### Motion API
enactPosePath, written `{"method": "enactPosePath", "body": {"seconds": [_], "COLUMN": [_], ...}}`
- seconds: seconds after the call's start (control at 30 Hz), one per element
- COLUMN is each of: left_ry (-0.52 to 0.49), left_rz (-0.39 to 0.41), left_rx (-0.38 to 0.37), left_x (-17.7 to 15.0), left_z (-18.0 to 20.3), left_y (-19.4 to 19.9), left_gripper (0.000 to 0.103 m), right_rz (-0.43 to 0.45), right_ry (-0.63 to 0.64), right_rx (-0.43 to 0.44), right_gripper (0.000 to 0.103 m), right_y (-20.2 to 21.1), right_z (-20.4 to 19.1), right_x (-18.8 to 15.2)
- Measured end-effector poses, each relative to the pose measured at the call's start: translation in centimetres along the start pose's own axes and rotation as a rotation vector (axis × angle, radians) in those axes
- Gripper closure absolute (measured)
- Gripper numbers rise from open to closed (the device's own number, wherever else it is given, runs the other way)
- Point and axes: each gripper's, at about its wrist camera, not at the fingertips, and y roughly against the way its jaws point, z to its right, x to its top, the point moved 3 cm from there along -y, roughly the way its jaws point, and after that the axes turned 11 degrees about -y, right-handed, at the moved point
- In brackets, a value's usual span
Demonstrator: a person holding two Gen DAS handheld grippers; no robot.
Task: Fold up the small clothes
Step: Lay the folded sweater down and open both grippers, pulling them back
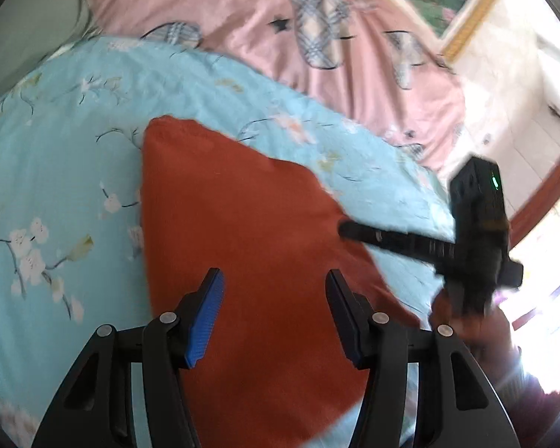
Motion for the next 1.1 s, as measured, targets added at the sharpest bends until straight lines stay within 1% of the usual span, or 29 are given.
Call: {"method": "enactPosePath", "body": {"seconds": [0.03,0.07,0.1,0.13,0.2,0.3,0.37,0.4,0.47,0.53,0.6,0.63,0.67,0.7,0.73,0.77,0.8,0.87,1.03,1.07,1.1], "left_ry": [0.019,0.038,0.056,0.057,0.055,0.028,-0.003,-0.015,-0.053,-0.086,-0.111,-0.117,-0.121,-0.111,-0.095,-0.065,-0.051,-0.032,-0.089,-0.098,-0.102], "left_rz": [-0.035,-0.070,-0.088,-0.083,-0.086,-0.083,-0.080,-0.076,-0.067,-0.071,-0.093,-0.103,-0.112,-0.131,-0.142,-0.144,-0.136,-0.133,-0.144,-0.146,-0.147], "left_rx": [0.010,0.014,0.021,0.021,0.014,0.032,0.027,0.022,0.007,-0.011,-0.009,0.002,0.011,0.023,0.025,0.013,0.008,0.019,0.095,0.106,0.114], "left_x": [0.1,-0.2,-0.4,-0.3,-0.2,-0.4,-1.1,-1.6,-3.0,-4.7,-6.7,-7.5,-8.2,-9.2,-9.8,-10.3,-10.2,-10.0,-10.1,-10.0,-10.2], "left_z": [-0.8,-1.7,-2.5,-2.7,-2.8,-2.1,-0.9,-0.4,1.2,2.6,3.7,3.9,4.0,3.8,3.5,3.1,3.1,3.3,4.4,4.5,4.9], "left_y": [-1.1,-2.2,-3.1,-3.1,-2.9,-1.7,-0.3,0.4,2.1,3.7,4.5,4.6,4.6,4.2,3.9,3.6,3.5,3.5,3.2,3.1,3.2], "left_gripper": [0.052,0.062,0.074,0.076,0.076,0.075,0.075,0.075,0.075,0.075,0.071,0.069,0.067,0.067,0.067,0.067,0.067,0.067,0.065,0.064,0.060], "right_rz": [-0.010,-0.022,-0.027,-0.026,-0.026,-0.007,0.009,0.022,0.033,0.024,0.008,-0.002,-0.010,-0.022,-0.032,-0.039,-0.036,-0.023,-0.018,-0.019,-0.019], "right_ry": [-0.016,-0.041,-0.066,-0.107,-0.145,-0.097,-0.076,-0.054,0.006,0.063,0.105,0.120,0.134,0.141,0.132,0.105,0.068,0.041,0.054,0.048,0.041], "right_rx": [-0.051,-0.106,-0.118,-0.102,-0.060,-0.084,-0.073,-0.062,-0.033,-0.022,-0.027,-0.044,-0.079,-0.130,-0.158,-0.153,-0.131,-0.115,-0.143,-0.141,-0.141], "right_gripper": [0.088,0.089,0.097,0.103,0.103,0.103,0.100,0.100,0.100,0.099,0.099,0.099,0.099,0.099,0.099,0.100,0.100,0.101,0.100,0.100,0.100], "right_y": [-1.1,-2.2,-2.8,-3.3,-3.2,-2.4,-1.1,-0.1,1.9,3.4,4.4,4.7,4.7,4.5,4.3,4.0,3.9,4.0,4.6,4.7,4.8], "right_z": [0.8,2.0,3.2,4.4,5.1,4.3,3.6,3.0,1.9,0.9,0.5,0.7,1.2,2.0,2.9,3.9,4.7,5.2,4.8,4.8,4.9], "right_x": [0.1,0.1,0.1,0.2,0.4,0.4,-0.2,-0.7,-2.5,-4.7,-7.4,-8.6,-10.0,-11.2,-11.9,-12.4,-12.6,-12.7,-13.3,-13.4,-13.5]}}
